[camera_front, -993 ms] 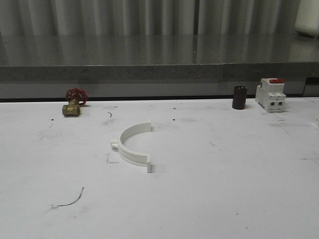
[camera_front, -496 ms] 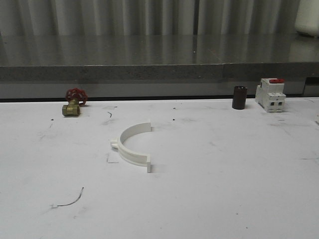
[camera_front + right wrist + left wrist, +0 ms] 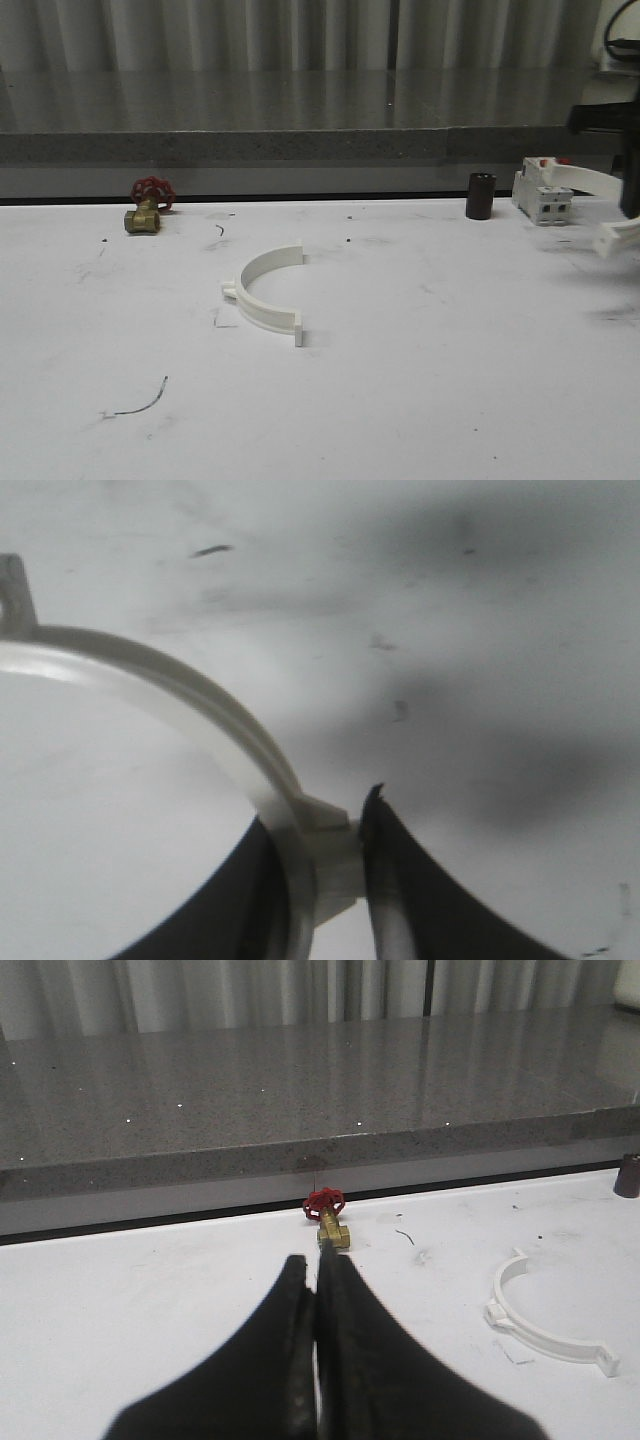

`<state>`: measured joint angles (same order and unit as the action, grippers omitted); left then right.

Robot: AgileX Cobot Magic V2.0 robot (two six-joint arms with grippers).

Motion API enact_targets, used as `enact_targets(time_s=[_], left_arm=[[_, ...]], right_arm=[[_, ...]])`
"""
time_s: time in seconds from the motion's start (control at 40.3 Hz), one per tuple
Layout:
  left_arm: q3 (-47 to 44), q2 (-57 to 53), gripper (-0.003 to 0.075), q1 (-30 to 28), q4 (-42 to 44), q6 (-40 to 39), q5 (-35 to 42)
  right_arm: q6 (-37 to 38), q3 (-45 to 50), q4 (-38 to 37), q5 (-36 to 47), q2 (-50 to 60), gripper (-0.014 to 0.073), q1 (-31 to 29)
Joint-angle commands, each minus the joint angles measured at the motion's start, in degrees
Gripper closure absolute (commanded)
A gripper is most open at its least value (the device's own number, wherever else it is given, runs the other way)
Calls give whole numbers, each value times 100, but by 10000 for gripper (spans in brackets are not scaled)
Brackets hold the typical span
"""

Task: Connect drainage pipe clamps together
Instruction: 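Grasp the second white half-ring's tab with the right gripper, then carry the half-ring with the right gripper onto the first half-ring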

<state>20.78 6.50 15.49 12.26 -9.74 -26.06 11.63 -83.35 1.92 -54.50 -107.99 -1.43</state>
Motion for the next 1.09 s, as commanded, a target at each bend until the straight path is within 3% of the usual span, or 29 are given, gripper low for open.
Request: enact_targets(time_s=[0.0,0.298,0.521,0.744,1.067], left_arm=[[157,54,741,-28,37,-6,438],[157,54,741,-28,37,-6,438],[157,54,741,-28,37,-6,438],[157,54,741,-28,37,-6,438],[157,54,741,-28,37,-6,438]], right_arm=[[367,-152,-56,172,332,462,496],[1139,-163,-56,666,188,462,1880],[1564,-512,-51,648,-257,462,2531],[1843,-1031,-51,432,-770,462,2887],[1988,-1303,-51,346,-1100,462,2915]])
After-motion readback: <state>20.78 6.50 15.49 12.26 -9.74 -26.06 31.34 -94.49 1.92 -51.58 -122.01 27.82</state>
